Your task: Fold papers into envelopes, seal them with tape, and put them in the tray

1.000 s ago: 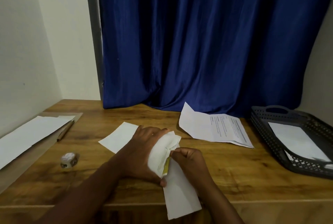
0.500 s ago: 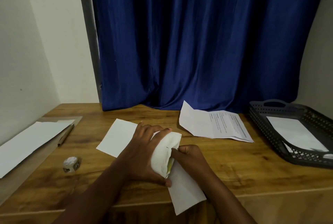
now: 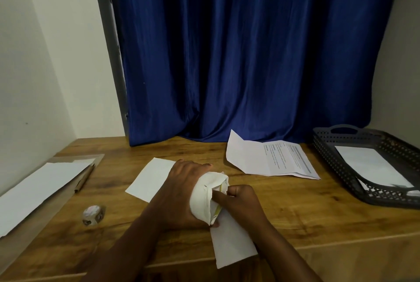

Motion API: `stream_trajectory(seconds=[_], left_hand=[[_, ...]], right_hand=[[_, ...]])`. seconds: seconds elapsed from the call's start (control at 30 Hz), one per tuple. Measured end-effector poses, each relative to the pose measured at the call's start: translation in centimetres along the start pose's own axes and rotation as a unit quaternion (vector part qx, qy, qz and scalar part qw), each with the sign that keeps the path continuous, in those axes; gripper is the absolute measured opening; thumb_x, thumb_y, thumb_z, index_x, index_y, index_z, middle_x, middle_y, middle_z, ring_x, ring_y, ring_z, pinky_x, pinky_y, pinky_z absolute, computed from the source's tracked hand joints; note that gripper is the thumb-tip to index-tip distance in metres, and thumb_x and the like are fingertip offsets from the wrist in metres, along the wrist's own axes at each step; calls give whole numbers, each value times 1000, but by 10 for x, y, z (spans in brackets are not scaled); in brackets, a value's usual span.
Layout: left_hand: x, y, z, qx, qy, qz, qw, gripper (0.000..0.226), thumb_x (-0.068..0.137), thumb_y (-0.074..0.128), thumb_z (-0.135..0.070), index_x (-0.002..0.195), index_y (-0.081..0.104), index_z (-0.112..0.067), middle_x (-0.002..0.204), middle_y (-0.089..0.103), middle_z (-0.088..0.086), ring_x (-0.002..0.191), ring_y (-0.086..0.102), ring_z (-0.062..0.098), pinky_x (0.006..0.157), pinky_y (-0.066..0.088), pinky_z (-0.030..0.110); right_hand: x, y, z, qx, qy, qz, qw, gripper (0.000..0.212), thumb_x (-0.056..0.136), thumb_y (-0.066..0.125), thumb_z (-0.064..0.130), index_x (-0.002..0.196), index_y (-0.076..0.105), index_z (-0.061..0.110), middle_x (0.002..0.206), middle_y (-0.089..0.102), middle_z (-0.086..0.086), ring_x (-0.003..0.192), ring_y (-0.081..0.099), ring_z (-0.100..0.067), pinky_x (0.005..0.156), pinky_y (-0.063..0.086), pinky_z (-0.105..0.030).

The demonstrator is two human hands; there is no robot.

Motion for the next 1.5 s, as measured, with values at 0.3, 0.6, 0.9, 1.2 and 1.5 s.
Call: stream_trajectory(seconds=[0.3,0.6,0.9,1.2,1.5], left_hand=[[-4,1,10,8,-86,55,995,105,61,74,-70,127,-7,-77,141,18,-37,125,9,-20,113,-4,16],[0,-3,8,14,-81,23,996,96,70,80,-63,139,15,-53,157,27,-18,129,9,-8,118,5,26],[-3,-7,7,44,-69,-23,996,105,63,79,-72,149,26,-43,152,37,-16,139,27,4,119,13,34],[-1,1,1,58,-73,22,995,100,69,76,-68,146,14,-51,158,30,-12,146,26,12,119,4,29],[1,-1,3,86,-44,-19,995,101,63,73,-77,145,23,-46,151,41,-10,140,36,15,119,12,39]], right_hand=[[-21,-26,4,119,31,30,992,23,90,69,41,99,80,25,97,78,7,91,74,-13,89,60,-39],[-48,-97,13,55,-41,34,997,48,89,70,8,121,53,40,92,77,18,83,76,-12,61,57,-18],[-56,-80,22,-89,-44,76,992,9,92,68,31,97,75,26,88,76,19,79,73,-3,63,53,-15],[-32,-56,12,-187,-38,156,969,17,97,60,40,104,72,31,98,73,19,89,68,-3,85,56,-28],[-13,-46,26,-262,-34,195,944,29,96,54,47,113,67,28,113,68,11,104,63,-8,99,52,-41]])
Point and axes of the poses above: each hand's wrist, its own x-axis towards the middle knuckle, its own y-axis out of the palm, z = x × y, the point moved 9 cm from there along x, towards the middle knuckle
